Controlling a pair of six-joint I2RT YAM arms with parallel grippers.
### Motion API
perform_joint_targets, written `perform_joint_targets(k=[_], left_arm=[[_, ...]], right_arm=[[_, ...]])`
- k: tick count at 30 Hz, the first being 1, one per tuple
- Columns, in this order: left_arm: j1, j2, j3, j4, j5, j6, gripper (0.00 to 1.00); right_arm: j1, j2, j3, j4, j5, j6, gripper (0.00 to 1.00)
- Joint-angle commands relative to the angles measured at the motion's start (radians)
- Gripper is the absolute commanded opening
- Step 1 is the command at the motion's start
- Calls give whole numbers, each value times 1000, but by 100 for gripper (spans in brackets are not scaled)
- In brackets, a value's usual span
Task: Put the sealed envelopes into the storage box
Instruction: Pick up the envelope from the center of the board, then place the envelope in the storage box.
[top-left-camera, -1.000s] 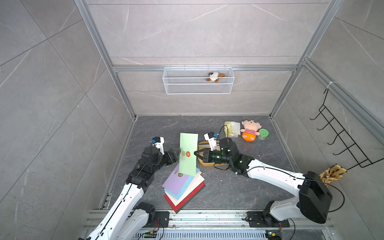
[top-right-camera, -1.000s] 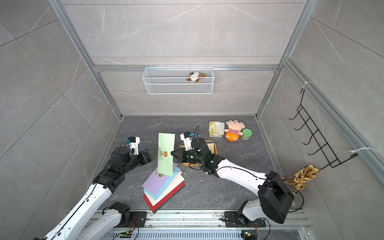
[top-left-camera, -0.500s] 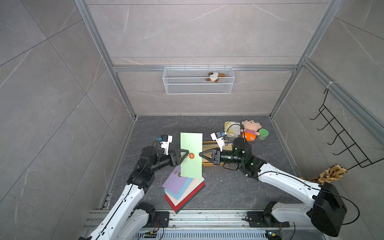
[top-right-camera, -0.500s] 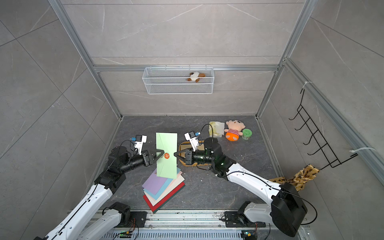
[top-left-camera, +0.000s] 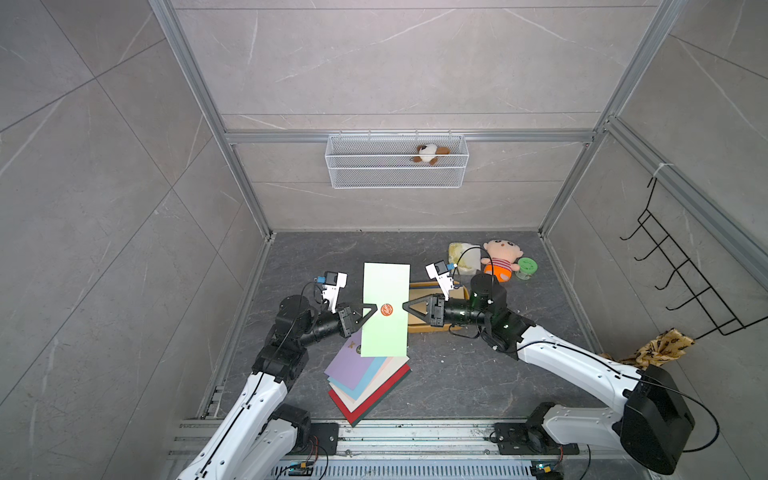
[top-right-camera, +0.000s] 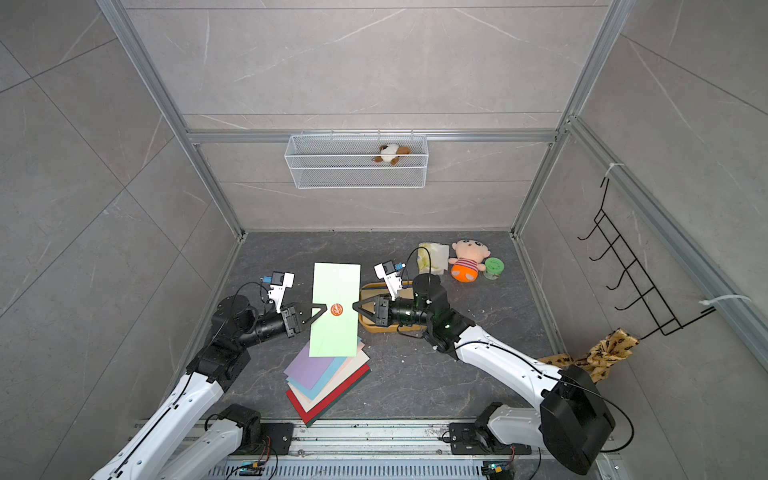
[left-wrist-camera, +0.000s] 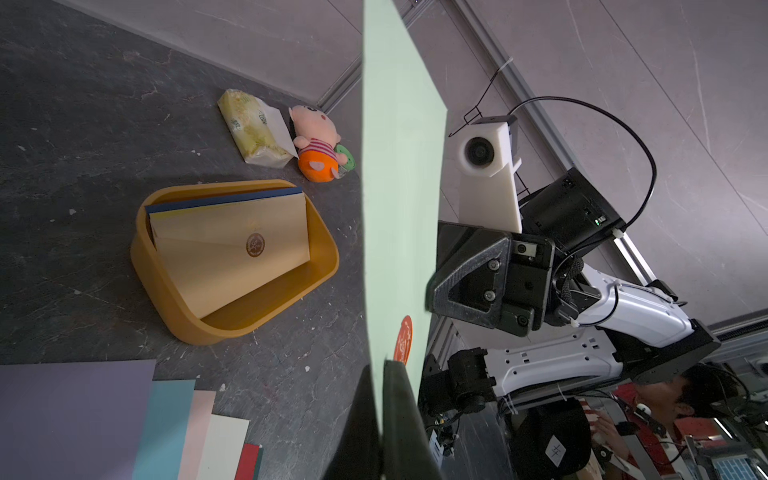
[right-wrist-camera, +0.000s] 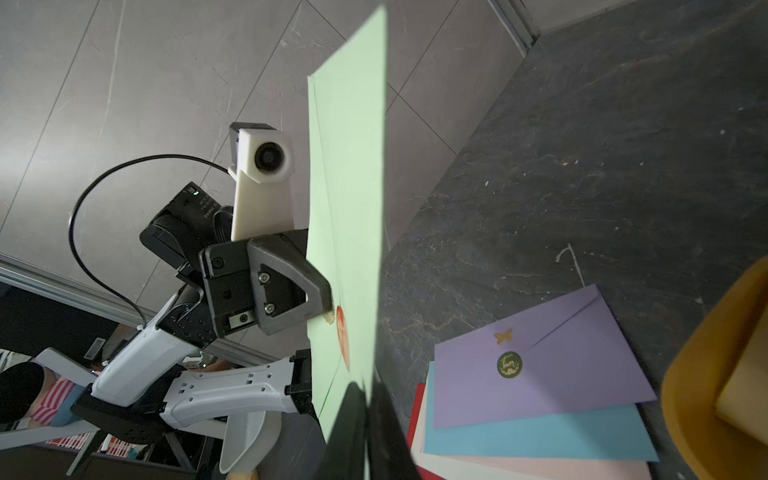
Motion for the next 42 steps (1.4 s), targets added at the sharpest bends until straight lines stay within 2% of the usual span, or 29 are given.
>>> perform_joint_targets(k=[1,5,7,10,13,16,18,21,23,27,33,42], left_arm=[[1,19,97,-66,-71,115,0],[-7,132,243,-221,-163,310,0],[-37,232,345,-314,-258,430,0],[-140,396,517,-448,-376,661,0],[-270,544,662,-506,-579,860,0],[-310,731,868,-630,-539,1009,0],[-327,883,1040,-742,-491,1060,0],[-374,1094,1294,-911,-515,1143,0],[-400,1198,1420,-991,-523,1188,0],[-414,1347,1580,-1077,-512,1228,0],[-432,1468,1704,-1166,-500,1269,0],[-450,1483,1648,-1214,-590,1307,0]], right_arm=[[-38,-54,24,-183,96,-82,45],[-83,-94,92,-558,403,-272,49],[-121,-108,105,-669,527,-317,50],[-210,-158,64,-719,558,-358,48],[-300,-218,10,-740,584,-364,47],[-397,-253,-29,-768,583,-353,46],[-449,-281,-47,-785,594,-351,45],[-502,-347,-88,-780,622,-337,45],[-519,-366,-103,-770,619,-331,45],[-528,-343,-87,-793,606,-333,45],[-532,-330,-83,-794,595,-334,45],[-537,-311,-80,-795,579,-333,44]])
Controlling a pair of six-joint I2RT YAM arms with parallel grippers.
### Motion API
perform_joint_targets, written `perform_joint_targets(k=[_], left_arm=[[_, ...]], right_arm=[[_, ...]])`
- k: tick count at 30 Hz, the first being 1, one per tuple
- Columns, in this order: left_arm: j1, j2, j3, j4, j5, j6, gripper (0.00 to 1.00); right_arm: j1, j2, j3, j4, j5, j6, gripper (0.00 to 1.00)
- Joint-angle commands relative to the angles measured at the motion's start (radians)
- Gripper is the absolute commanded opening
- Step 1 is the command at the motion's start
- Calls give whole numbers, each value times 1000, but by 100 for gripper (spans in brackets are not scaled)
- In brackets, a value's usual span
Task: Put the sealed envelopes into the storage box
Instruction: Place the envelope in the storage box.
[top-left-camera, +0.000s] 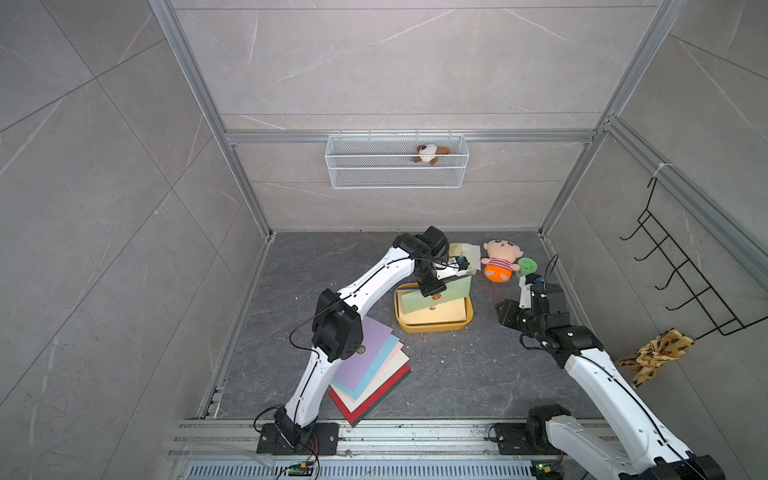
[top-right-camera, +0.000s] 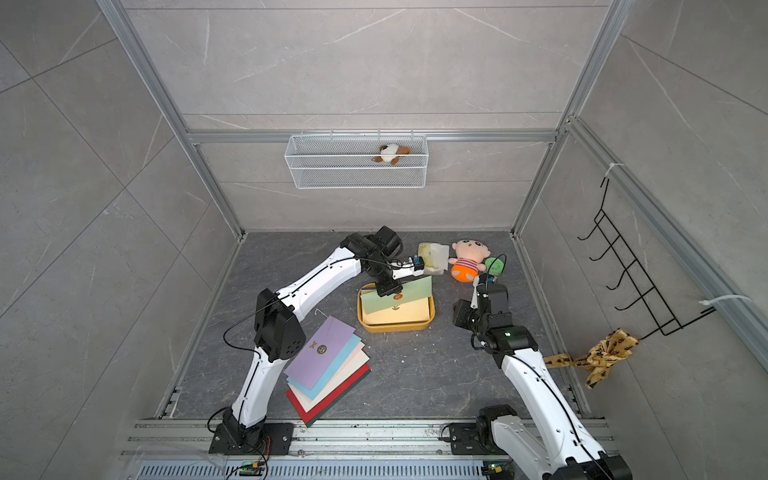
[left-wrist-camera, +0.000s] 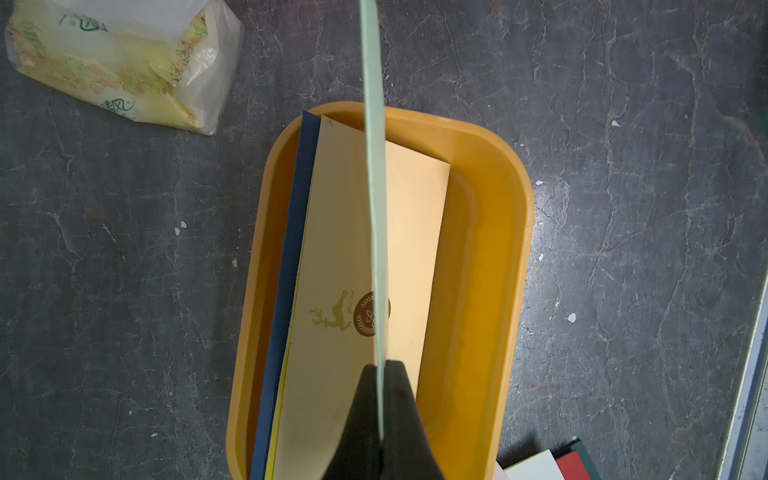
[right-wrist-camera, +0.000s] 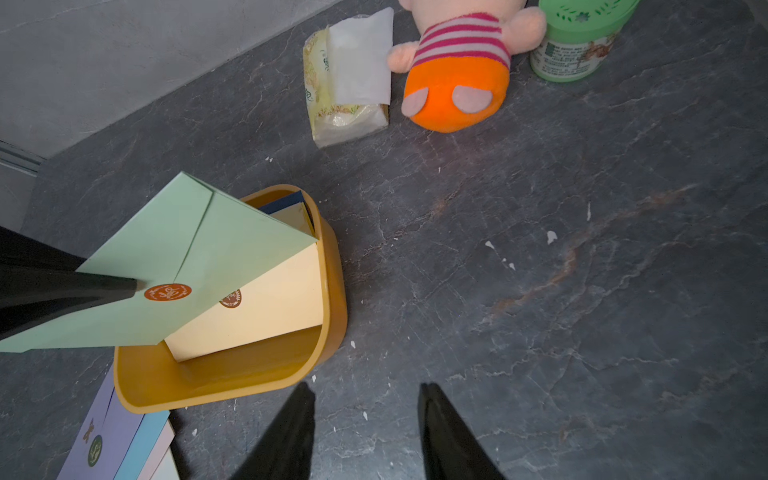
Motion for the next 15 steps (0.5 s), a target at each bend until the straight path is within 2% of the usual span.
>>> perform_joint_targets(k=[1,10,15], left_arm=[[-10,-3,-21,-62,-48,49,0],[-18,3,-48,-92,-77,92,0],[-18,-1,-42,-68,-55,95,0]], right_arm=[[-4,10,11,-20,-13,-7,44],[-7,25,9,-22,-25,-6,44],[-10,31,6,-21,-33,-6,44]])
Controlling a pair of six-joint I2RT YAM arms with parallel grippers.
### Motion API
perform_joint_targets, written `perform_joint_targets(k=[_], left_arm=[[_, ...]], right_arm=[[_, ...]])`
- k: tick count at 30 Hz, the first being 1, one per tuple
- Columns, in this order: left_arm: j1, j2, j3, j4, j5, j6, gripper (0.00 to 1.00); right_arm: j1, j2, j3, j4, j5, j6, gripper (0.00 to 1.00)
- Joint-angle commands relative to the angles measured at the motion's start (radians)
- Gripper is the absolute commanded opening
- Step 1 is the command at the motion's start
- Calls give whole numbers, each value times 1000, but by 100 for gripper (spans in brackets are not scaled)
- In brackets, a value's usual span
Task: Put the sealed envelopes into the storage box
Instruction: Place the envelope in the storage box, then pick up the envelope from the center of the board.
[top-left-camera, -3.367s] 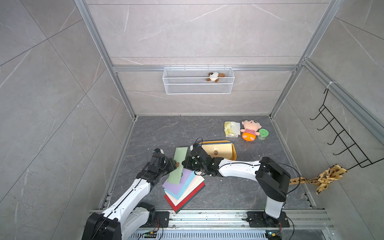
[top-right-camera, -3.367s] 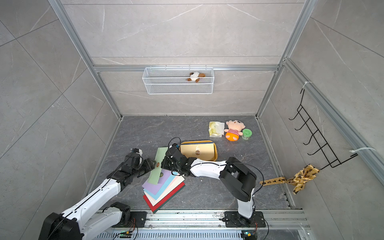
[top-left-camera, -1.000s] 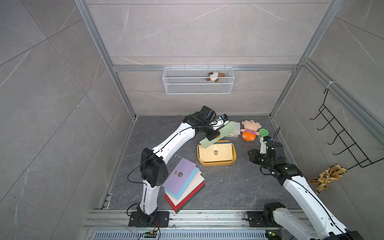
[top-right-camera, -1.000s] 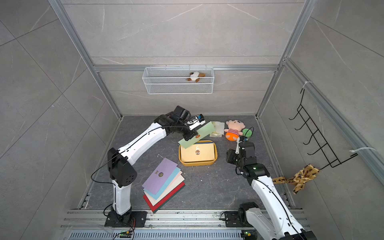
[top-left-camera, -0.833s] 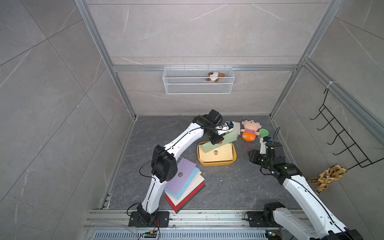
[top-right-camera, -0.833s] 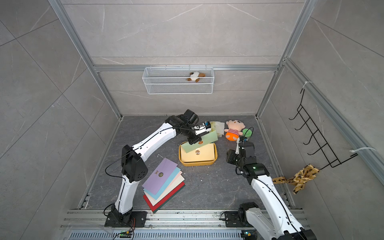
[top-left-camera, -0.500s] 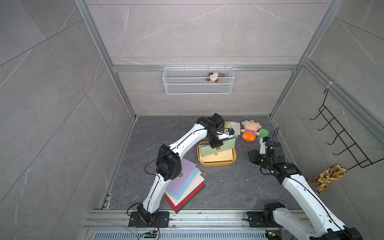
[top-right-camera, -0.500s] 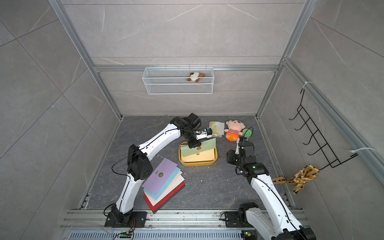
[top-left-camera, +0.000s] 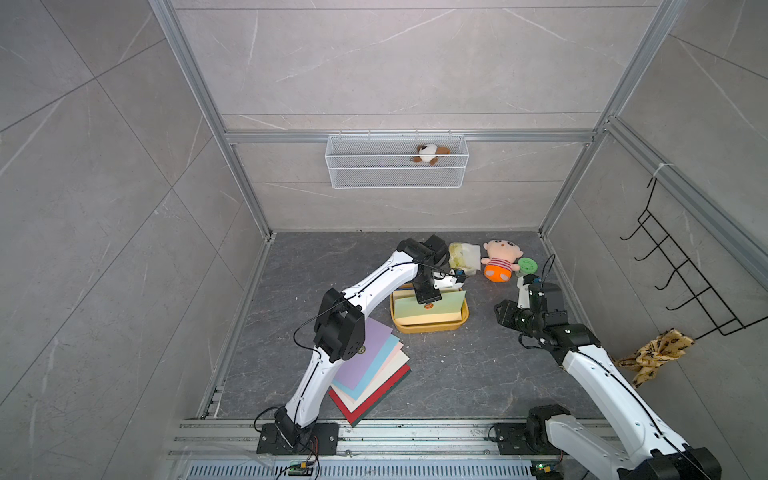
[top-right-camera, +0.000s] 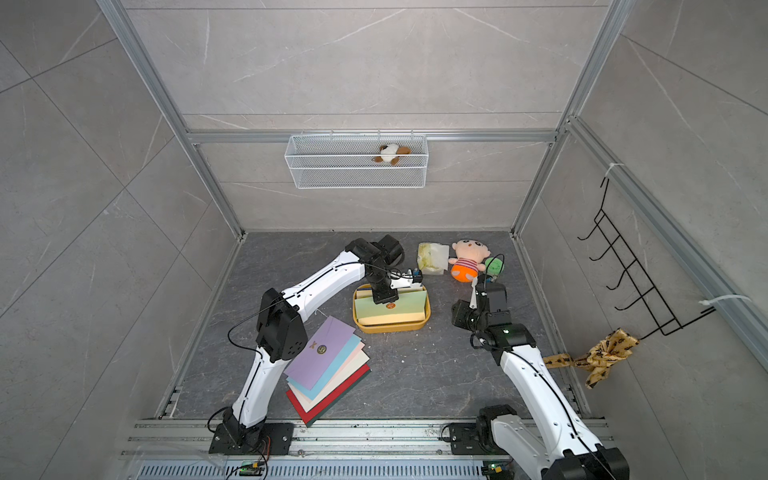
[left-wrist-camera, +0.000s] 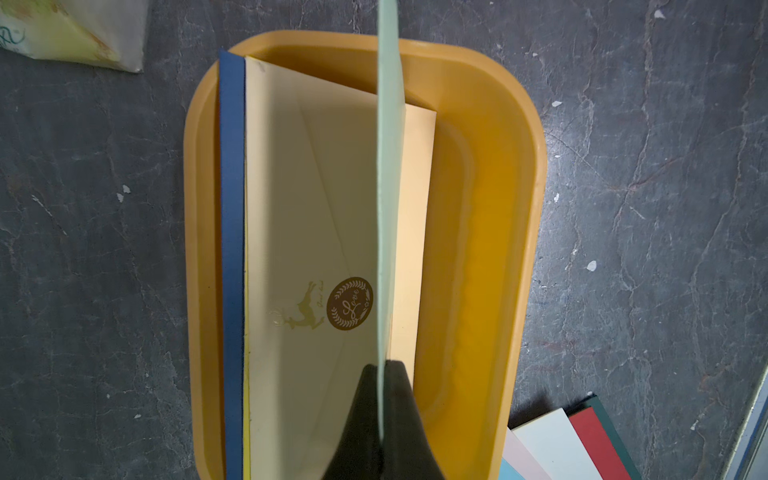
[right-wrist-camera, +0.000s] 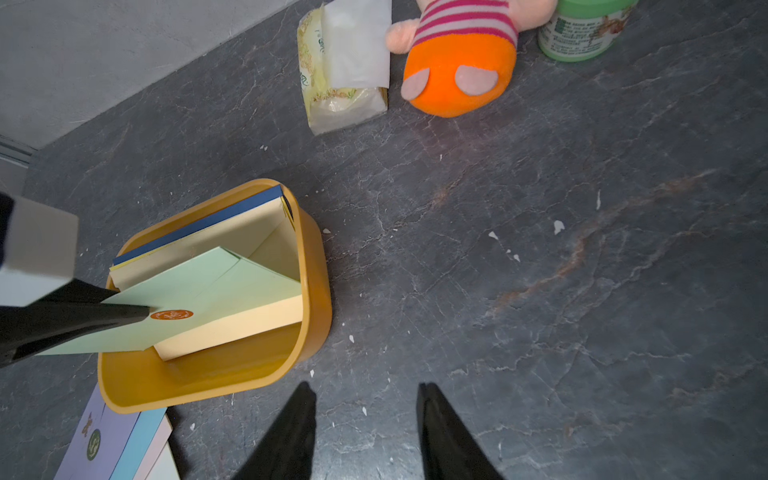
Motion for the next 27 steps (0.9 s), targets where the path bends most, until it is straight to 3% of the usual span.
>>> perform_joint_targets(k=[1,6,11,14,19,21,23,25,27], left_arm=[[-3,-8,11,-10,-4,24,7],[1,-24,8,78,-115,-56,32],[13,-132,-79,266,-250,-160,43],[31,-246,-187,386,-298,-258,45],[102,-563,-620,693,-355,-593,49],[155,-715,-832,811,-333,-794,58],[227,-830,-1027,867,-270,-968,60],[313,-917,-1198,906,-184,-1113,60],[378,-983,-1359,933,-117,-1206,59]], right_arm=[[-5,6,6,-20,-18,-6,44],[-8,8,6,-20,-20,-6,44],[-8,15,8,-25,-25,-1,44],[-11,13,15,-44,-28,10,45],[-11,-40,2,-58,-100,106,46],[-7,-63,-26,-29,-167,214,45],[20,-66,-69,31,-235,340,41],[113,-51,-104,107,-238,447,41],[290,-25,-108,155,-139,526,41]])
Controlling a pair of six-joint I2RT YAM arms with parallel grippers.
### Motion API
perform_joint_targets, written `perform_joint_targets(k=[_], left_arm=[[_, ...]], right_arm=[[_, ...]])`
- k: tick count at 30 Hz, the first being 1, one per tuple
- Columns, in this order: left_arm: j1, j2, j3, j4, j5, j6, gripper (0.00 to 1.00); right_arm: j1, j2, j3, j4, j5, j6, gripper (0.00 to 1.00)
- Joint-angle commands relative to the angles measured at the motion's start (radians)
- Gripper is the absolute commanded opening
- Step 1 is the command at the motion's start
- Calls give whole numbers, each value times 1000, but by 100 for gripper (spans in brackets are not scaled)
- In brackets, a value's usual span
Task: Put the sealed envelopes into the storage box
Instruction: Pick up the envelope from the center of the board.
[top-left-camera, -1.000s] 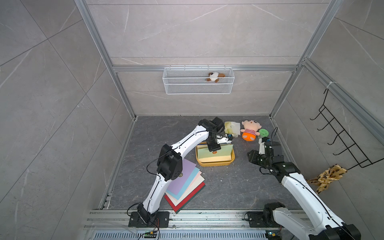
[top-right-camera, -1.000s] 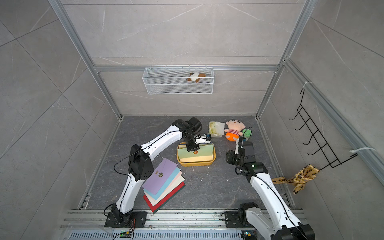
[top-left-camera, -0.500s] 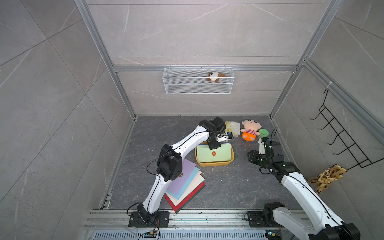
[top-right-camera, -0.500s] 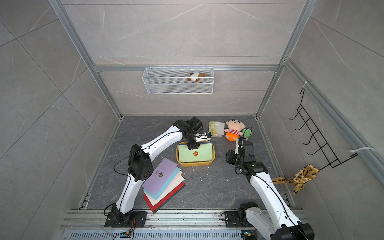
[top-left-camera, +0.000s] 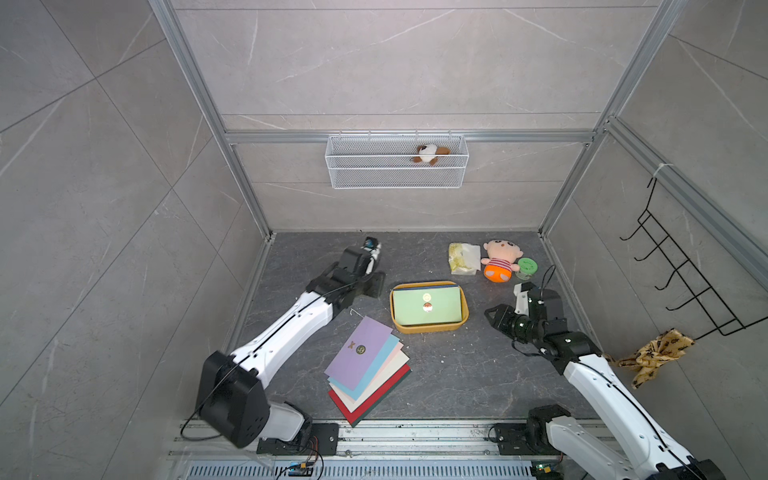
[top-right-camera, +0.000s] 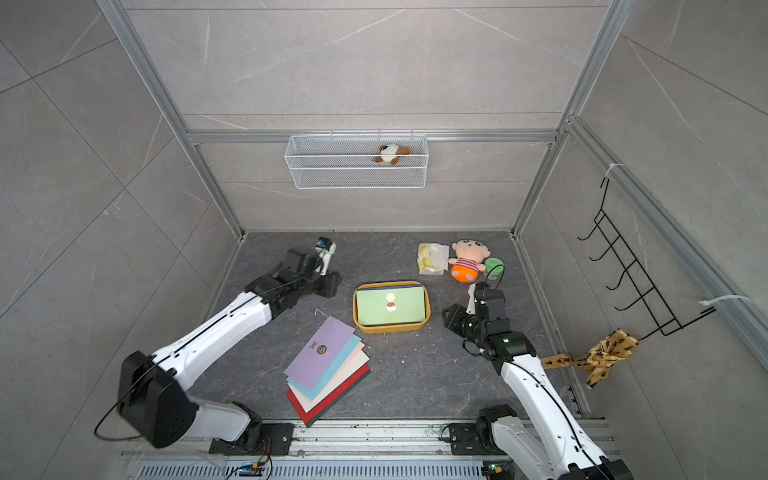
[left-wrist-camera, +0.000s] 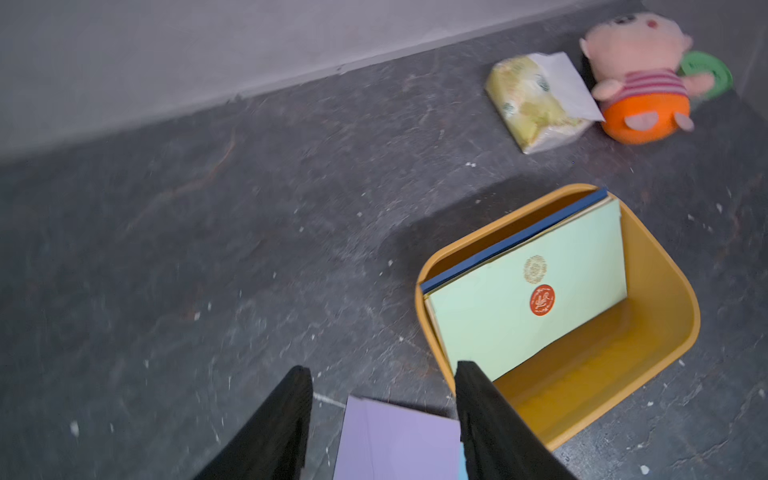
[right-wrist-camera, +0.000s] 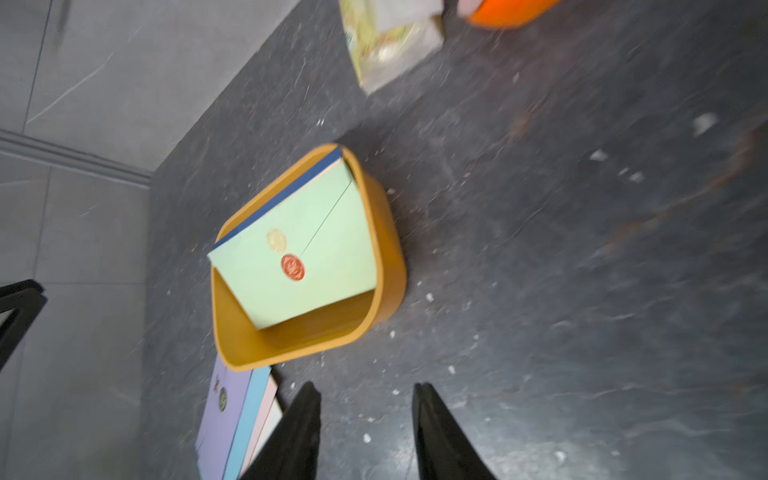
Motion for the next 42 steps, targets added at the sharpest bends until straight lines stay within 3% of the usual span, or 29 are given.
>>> perform_joint_targets(k=[1,8,13,19,28,42], left_arm=[[73,-52,-224,98,115,-327,59],[88,-115,-467,141,72,-474,57],[88,-112,-542,196,158,-507,50],[88,-87,-577,193,199,-518,40],[88,-106,-598,183,167,-537,38],[88,-59,-623,176,156,-546,37]], right_arm=[[225,41,-17,106,70,219,41],[696,362,94,316,357,419,45],[878,687,290,410,418,466,48],[912,889,392,535,382,521,46],[909,920,437,408,435,556,47],[894,987,405,433,380,641,48]])
